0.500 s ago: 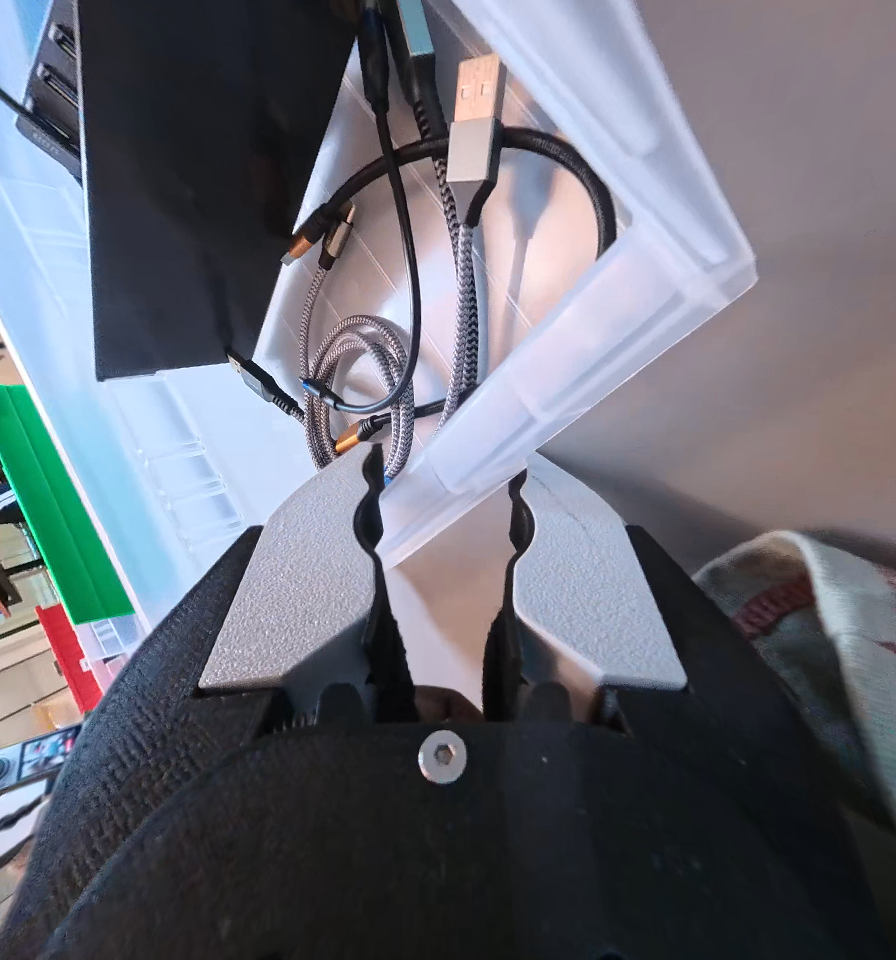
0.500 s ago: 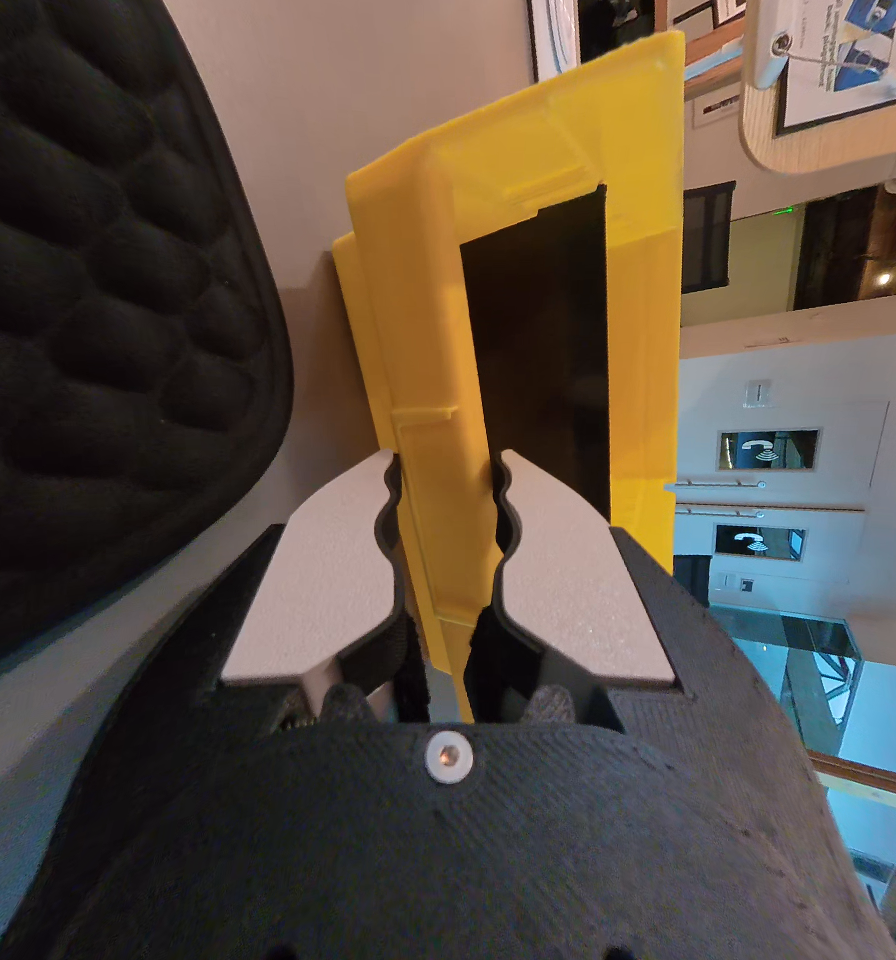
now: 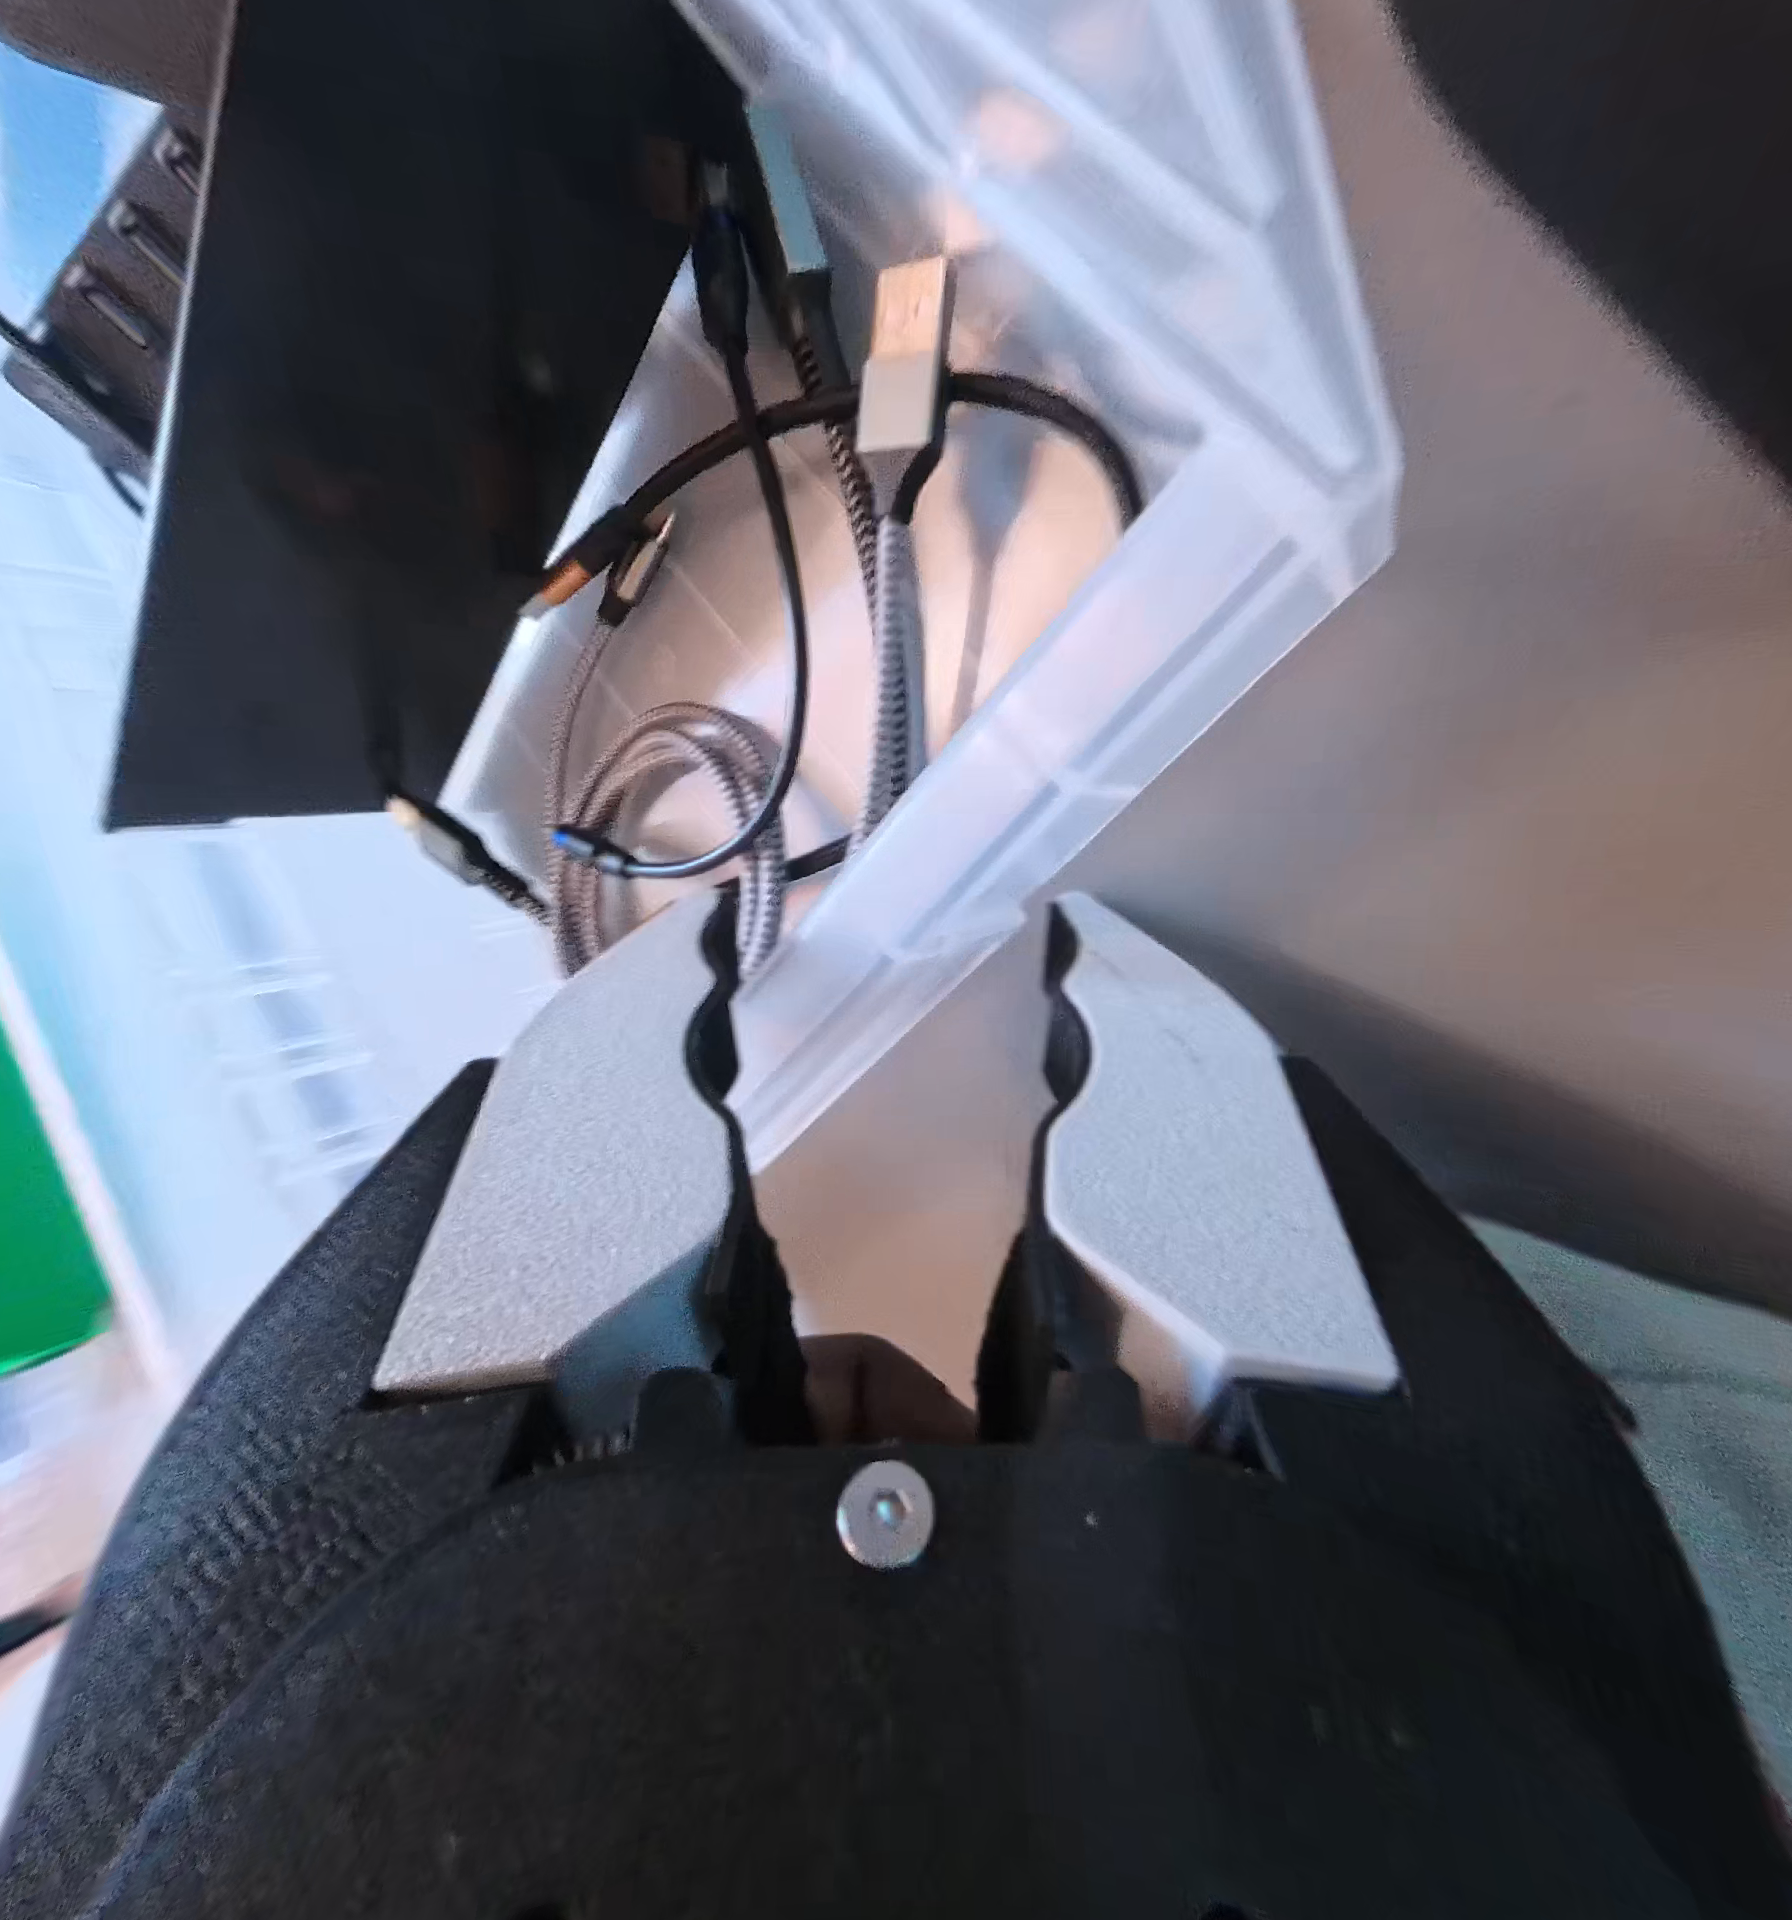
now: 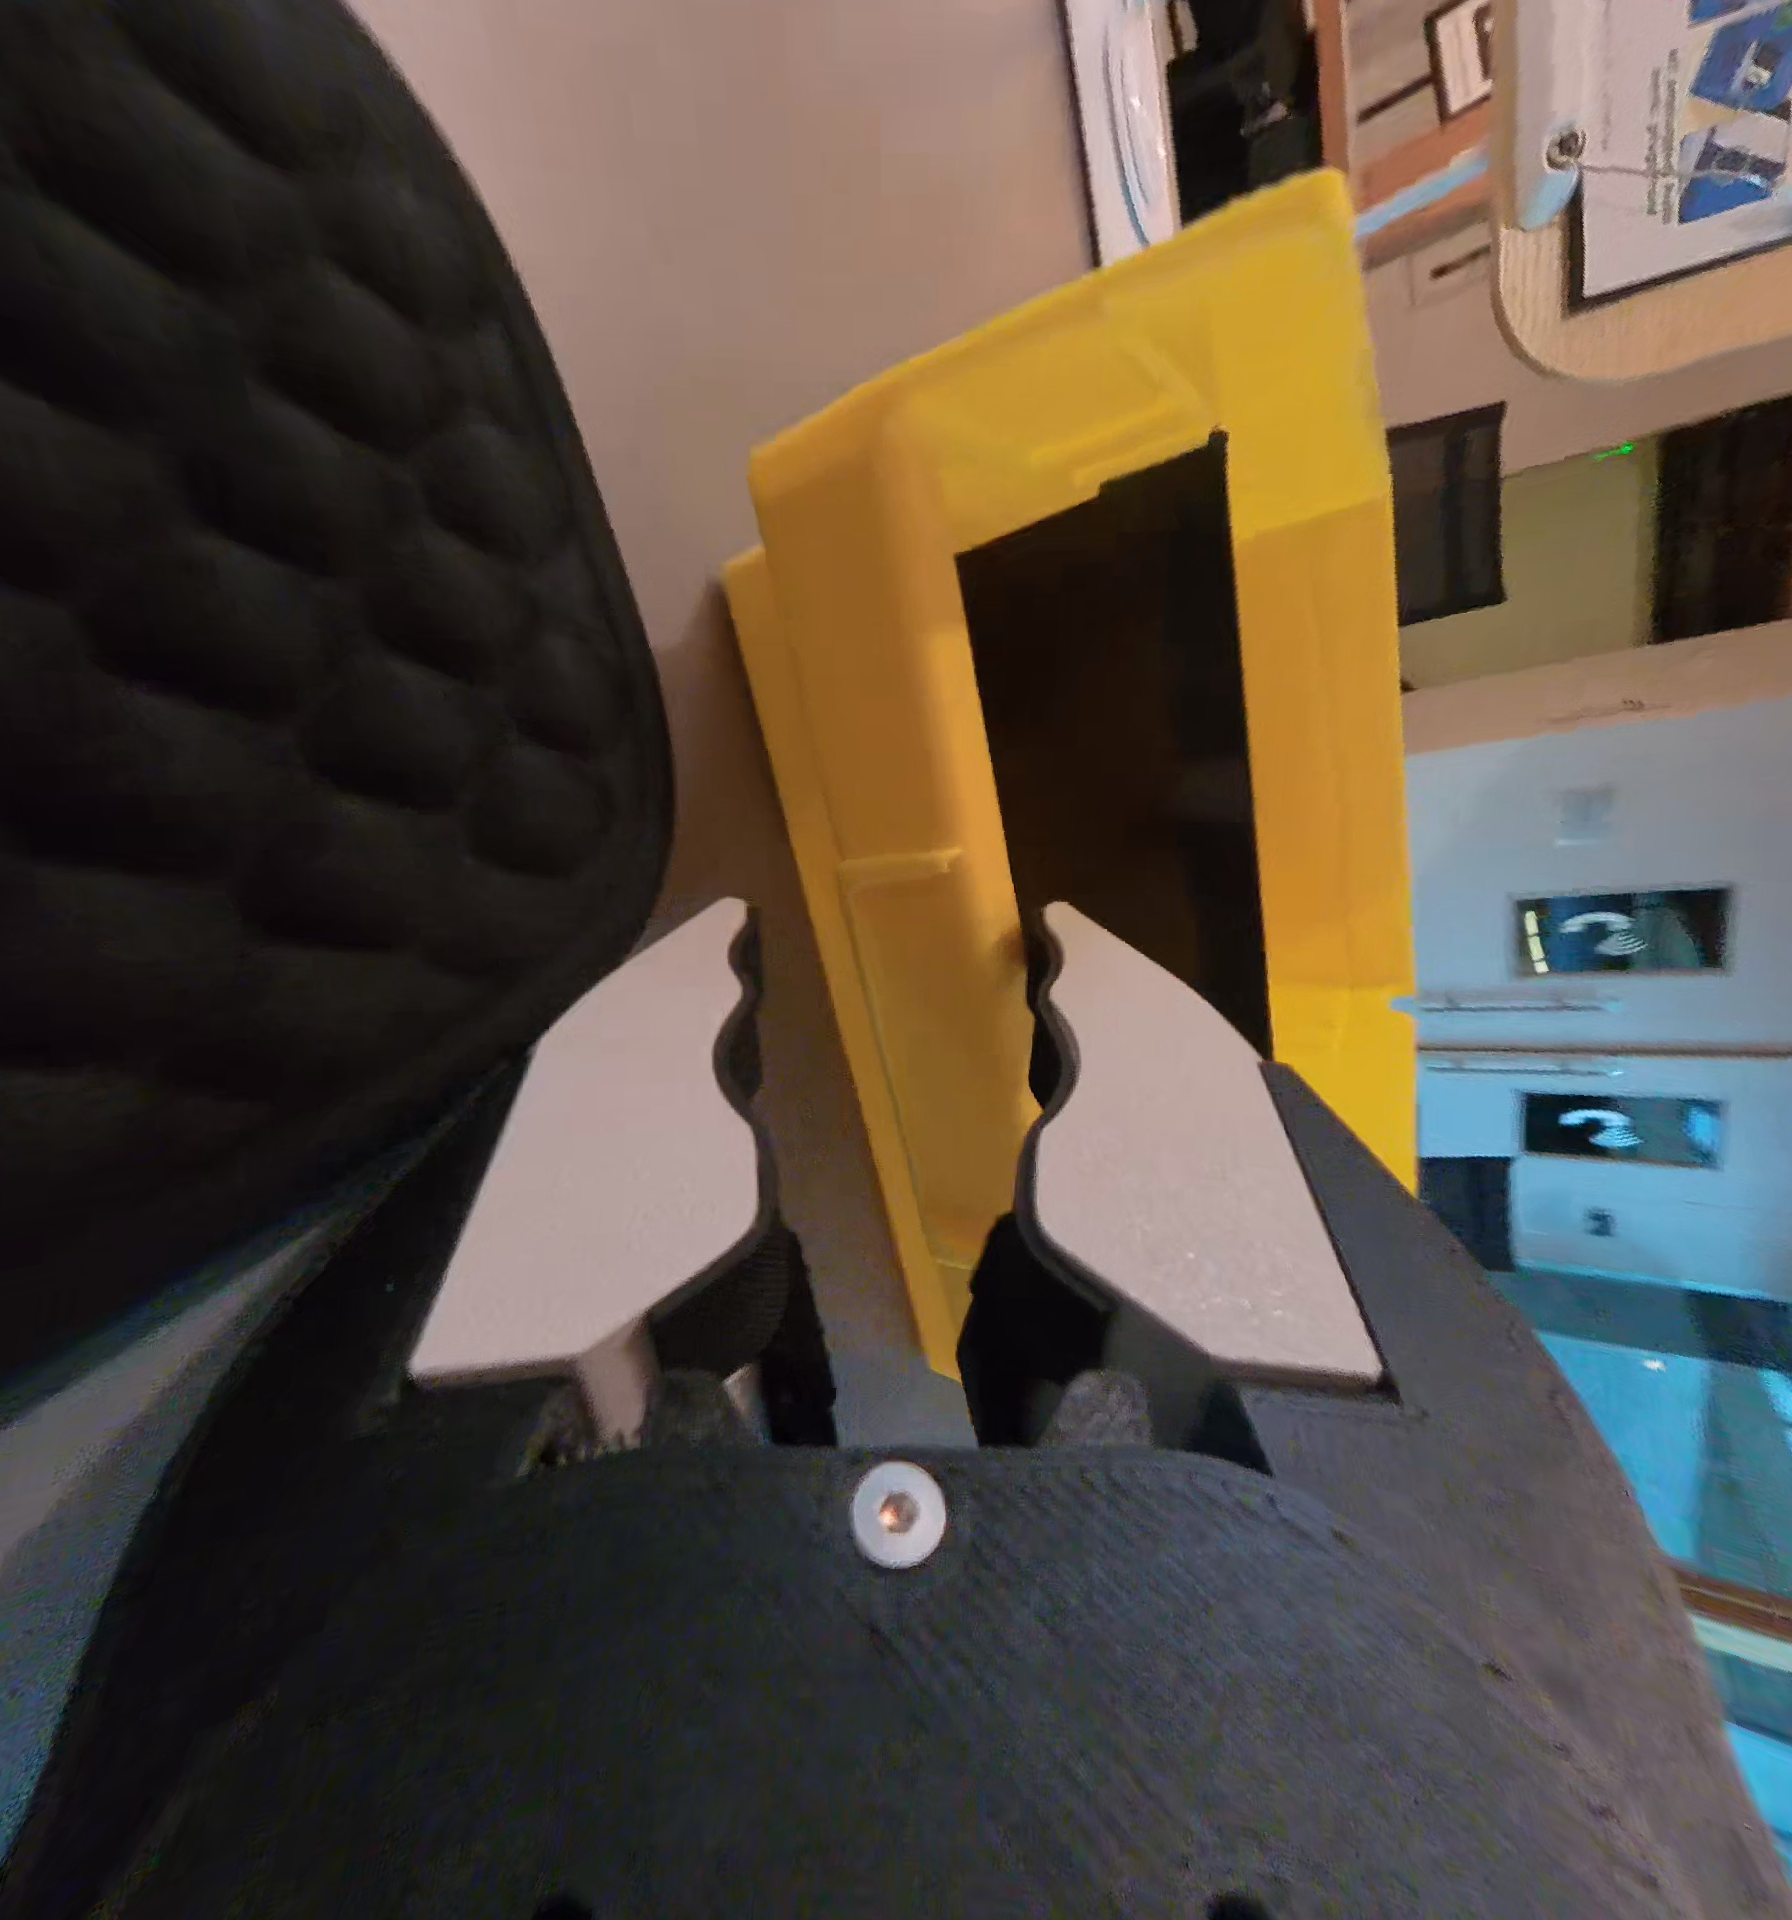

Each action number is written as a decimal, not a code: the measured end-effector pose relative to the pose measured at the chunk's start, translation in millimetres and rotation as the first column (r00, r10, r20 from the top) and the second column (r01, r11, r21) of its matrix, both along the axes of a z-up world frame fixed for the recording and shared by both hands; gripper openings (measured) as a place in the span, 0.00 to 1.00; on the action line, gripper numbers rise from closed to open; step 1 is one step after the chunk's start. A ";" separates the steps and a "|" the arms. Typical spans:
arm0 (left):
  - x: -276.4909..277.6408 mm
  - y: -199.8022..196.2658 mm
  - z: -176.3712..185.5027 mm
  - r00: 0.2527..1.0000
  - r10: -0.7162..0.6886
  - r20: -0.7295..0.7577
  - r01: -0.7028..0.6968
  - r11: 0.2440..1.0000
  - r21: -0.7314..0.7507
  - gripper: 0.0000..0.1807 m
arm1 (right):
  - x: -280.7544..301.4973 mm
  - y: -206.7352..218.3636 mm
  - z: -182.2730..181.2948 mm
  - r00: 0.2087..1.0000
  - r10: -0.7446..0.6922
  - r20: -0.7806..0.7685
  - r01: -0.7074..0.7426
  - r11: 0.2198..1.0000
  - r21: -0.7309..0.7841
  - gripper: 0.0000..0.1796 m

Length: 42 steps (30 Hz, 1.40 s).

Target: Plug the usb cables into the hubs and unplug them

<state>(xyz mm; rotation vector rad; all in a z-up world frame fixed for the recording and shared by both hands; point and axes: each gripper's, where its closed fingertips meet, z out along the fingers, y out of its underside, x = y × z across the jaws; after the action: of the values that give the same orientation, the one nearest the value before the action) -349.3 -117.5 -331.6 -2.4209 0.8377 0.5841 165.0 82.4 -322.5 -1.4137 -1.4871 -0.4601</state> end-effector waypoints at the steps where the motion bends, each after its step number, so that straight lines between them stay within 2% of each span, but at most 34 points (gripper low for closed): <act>1: 8.3 -3.1 2.1 0.996 -0.007 0.089 0.006 1.000 0.014 0.37 | 0.4 -1.6 0.8 1.000 0.000 -0.031 -0.001 1.000 -0.018 0.28; 3: 28.0 -6.8 16.2 0.963 -0.069 0.261 0.046 0.995 0.091 0.40 | -2.2 -5.8 7.0 0.993 0.027 -0.119 -0.031 0.999 -0.027 0.29; 5: 44.0 0.2 51.8 0.911 -0.210 0.356 0.096 0.945 0.311 0.42 | -10.0 -12.0 21.2 0.966 0.089 -0.242 -0.093 0.996 -0.003 0.30; 6: 46.3 7.3 81.0 0.881 -0.283 0.380 0.075 0.876 0.477 0.44 | -13.6 -14.9 31.1 0.945 0.123 -0.303 -0.120 0.992 0.026 0.29; 7: 44.0 14.4 118.7 0.836 -0.347 0.426 -0.015 0.760 0.650 0.45 | -16.3 -17.4 41.1 0.921 0.153 -0.359 -0.141 0.988 0.058 0.29; 8: 38.1 18.4 159.7 0.750 -0.421 0.510 -0.172 0.621 0.765 0.42 | -18.3 -19.9 50.2 0.895 0.180 -0.409 -0.158 0.984 0.087 0.29; 9: 31.7 20.1 195.3 0.596 -0.518 0.613 -0.349 0.520 0.780 0.39 | -20.2 -22.2 57.4 0.868 0.204 -0.453 -0.172 0.979 0.111 0.28; 10: 29.9 22.4 220.6 0.385 -0.624 0.680 -0.473 0.499 0.726 0.39 | -22.0 -24.4 62.6 0.844 0.225 -0.486 -0.186 0.974 0.128 0.28; 11: 36.6 27.7 234.3 0.182 -0.694 0.697 -0.489 0.551 0.676 0.41 | -23.9 -26.0 65.7 0.829 0.240 -0.506 -0.197 0.971 0.138 0.28; 12: 44.4 39.0 236.7 0.048 -0.692 0.720 -0.437 0.634 0.638 0.46 | -25.7 -26.9 66.6 0.824 0.247 -0.510 -0.204 0.969 0.140 0.28; 13: 42.3 61.7 227.3 0.029 -0.616 0.787 -0.402 0.714 0.574 0.50 | -27.3 -27.2 65.7 0.829 0.250 -0.500 -0.207 0.968 0.140 0.28; 14: 29.9 90.2 211.2 0.083 -0.508 0.857 -0.421 0.762 0.492 0.53 | -29.0 -26.9 63.3 0.841 0.249 -0.481 -0.207 0.968 0.139 0.28; 17: -10.0 153.1 169.8 0.227 -0.251 0.941 -0.497 0.801 0.334 0.54 | -32.1 -24.5 53.6 0.886 0.226 -0.405 -0.191 0.974 0.125 0.28; 19: -18.3 178.3 145.3 0.301 -0.126 0.945 -0.471 0.842 0.262 0.54 | -34.0 -23.4 48.7 0.906 0.217 -0.365 -0.186 0.975 0.119 0.28; 22: -26.3 201.7 113.1 0.422 0.018 0.906 -0.469 0.860 0.201 0.54 | -34.4 -21.5 44.0 0.921 0.205 -0.332 -0.179 0.978 0.110 0.28; 24: -25.2 210.6 100.0 0.469 0.058 0.882 -0.458 0.869 0.186 0.52 | -32.1 -20.6 42.7 0.925 0.196 -0.325 -0.170 0.980 0.107 0.28; 29: -22.5 222.1 71.6 0.499 0.142 0.855 -0.431 0.897 0.102 0.46 | -29.7 -21.5 47.0 0.918 0.200 -0.343 -0.166 0.978 0.126 0.27; 30: -20.9 221.1 69.4 0.501 0.146 0.853 -0.418 0.904 0.091 0.43 | -29.4 -21.3 47.2 0.918 0.199 -0.343 -0.165 0.978 0.127 0.27; 31: -18.2 219.1 69.0 0.506 0.134 0.852 -0.398 0.913 0.093 0.35 | -29.0 -21.0 46.7 0.919 0.197 -0.341 -0.163 0.979 0.126 0.27; 33: -23.7 217.9 66.7 0.547 0.135 0.826 -0.403 0.907 0.119 0.25 | -28.3 -20.3 44.9 0.924 0.190 -0.331 -0.158 0.980 0.121 0.27; 36: -23.2 215.4 75.5 0.542 0.088 0.836 -0.396 0.904 0.163 0.24 | -27.8 -19.7 42.8 0.931 0.182 -0.315 -0.152 0.981 0.119 0.27; 38: -23.0 212.9 89.8 0.558 0.023 0.829 -0.400 0.883 0.245 0.24 | -27.1 -18.8 42.6 0.933 0.177 -0.313 -0.146 0.982 0.120 0.27; 40: -22.9 207.1 116.8 0.572 -0.078 0.817 -0.407 0.837 0.365 0.24 | -26.9 -18.6 43.6 0.931 0.177 -0.319 -0.144 0.982 0.124 0.26; 42: -20.4 197.1 154.7 0.571 -0.206 0.794 -0.419 0.759 0.498 0.24 | -26.8 -18.2 44.7 0.929 0.178 -0.323 -0.143 0.981 0.128 0.26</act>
<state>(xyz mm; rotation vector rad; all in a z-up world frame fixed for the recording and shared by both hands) -369.7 79.5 -176.9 -1.7363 0.0099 -0.2530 138.1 64.1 -277.8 -1.2081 -1.2706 -0.1795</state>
